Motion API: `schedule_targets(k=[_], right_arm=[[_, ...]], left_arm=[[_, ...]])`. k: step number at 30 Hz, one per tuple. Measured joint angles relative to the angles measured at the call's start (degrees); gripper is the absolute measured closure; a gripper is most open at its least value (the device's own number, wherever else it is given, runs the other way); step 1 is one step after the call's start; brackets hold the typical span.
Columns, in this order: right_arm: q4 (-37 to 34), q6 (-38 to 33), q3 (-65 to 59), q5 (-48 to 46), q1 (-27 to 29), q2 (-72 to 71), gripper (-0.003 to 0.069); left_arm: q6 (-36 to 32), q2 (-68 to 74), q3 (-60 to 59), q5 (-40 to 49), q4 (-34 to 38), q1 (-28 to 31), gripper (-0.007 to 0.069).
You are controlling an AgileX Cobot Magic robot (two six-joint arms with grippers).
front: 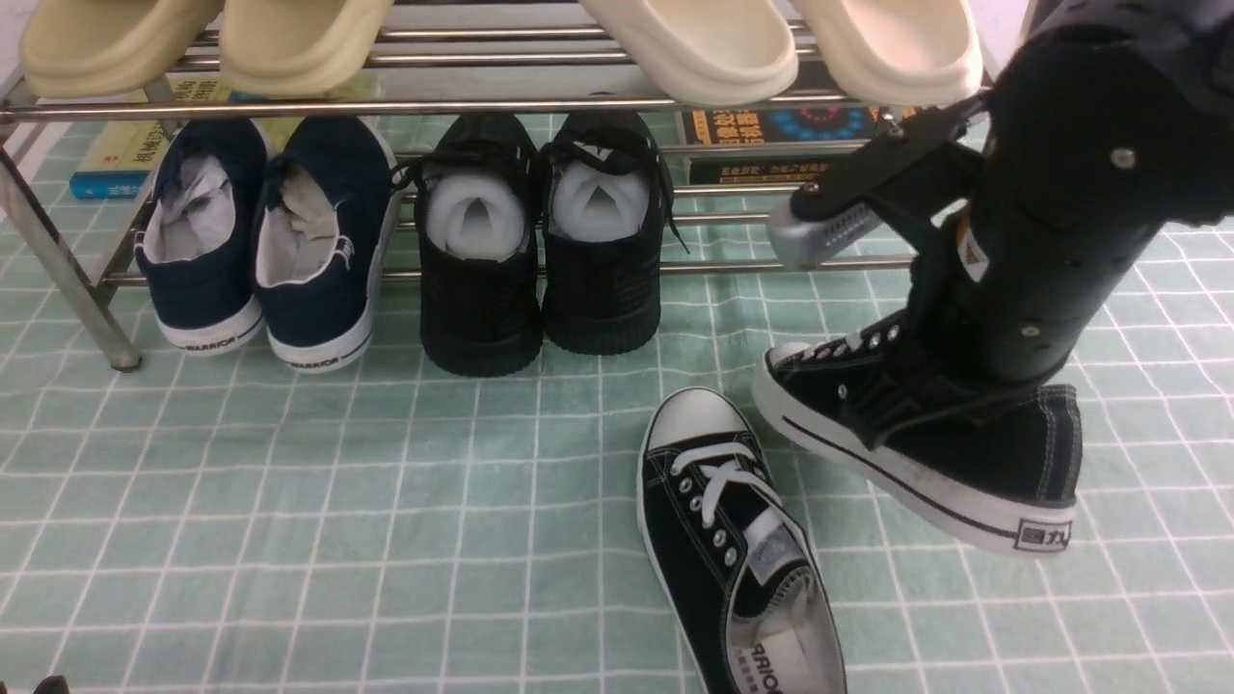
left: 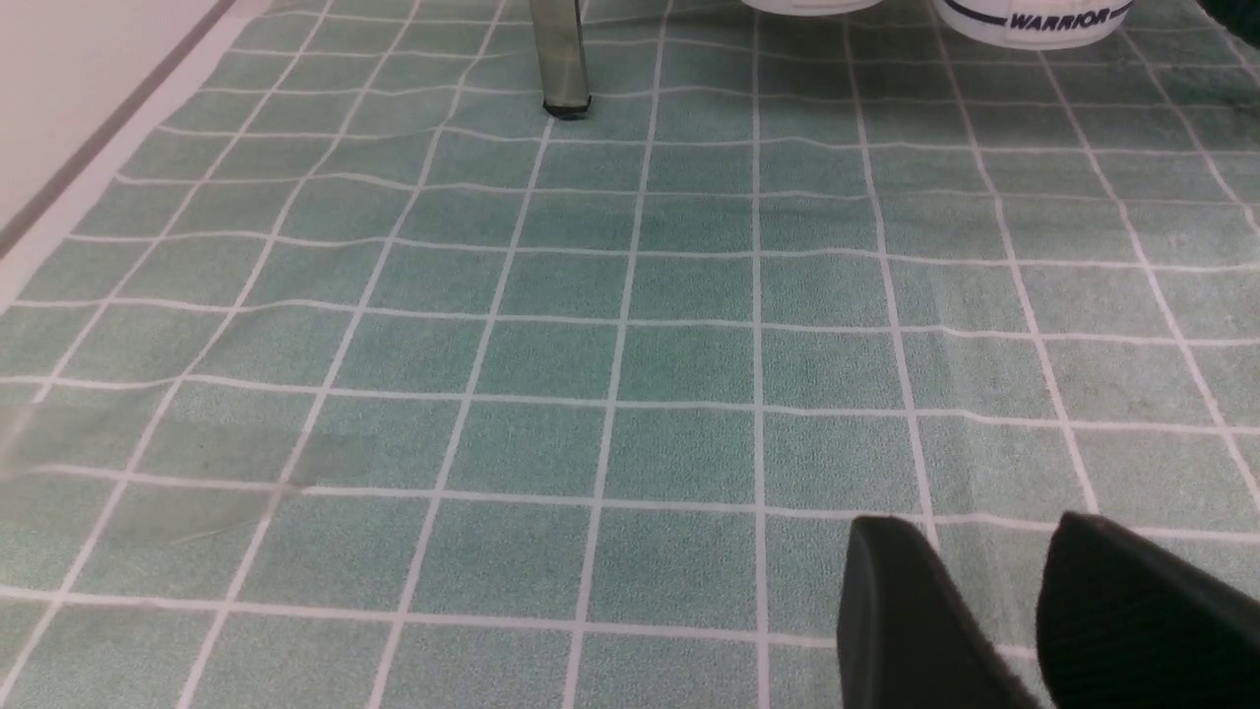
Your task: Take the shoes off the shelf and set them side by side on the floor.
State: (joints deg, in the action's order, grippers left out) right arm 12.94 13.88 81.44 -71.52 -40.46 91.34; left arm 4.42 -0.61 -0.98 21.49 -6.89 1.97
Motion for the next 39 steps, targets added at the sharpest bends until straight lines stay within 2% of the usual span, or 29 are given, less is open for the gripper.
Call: schedule_targets(k=[9,19,25,29,39], right_arm=[[-0.5,1.5,0.0,0.2,0.0,2.9,0.0628],[-8.9,1.3,0.0,0.3,-0.2,7.2,0.0619],[-12.9,-2.0,-2.5,1.7,-0.2,8.6,0.0599],[-14.2,-2.9,-6.3,1.9,-0.2,8.8,0.0569],[-14.5,-3.4,-7.5,1.9,-0.2,7.6,0.0383]], left_arm=[[0.0,0.0,0.0,0.0,0.0,0.0,0.0382],[0.0,0.0,0.0,0.0,0.0,0.0,0.0382],[0.0,0.0,0.0,0.0,0.0,0.0,0.0382],[0.0,0.0,0.0,0.0,0.0,0.0,0.0382],[0.0,-0.1,0.0,0.0,0.0,0.0,0.0382]])
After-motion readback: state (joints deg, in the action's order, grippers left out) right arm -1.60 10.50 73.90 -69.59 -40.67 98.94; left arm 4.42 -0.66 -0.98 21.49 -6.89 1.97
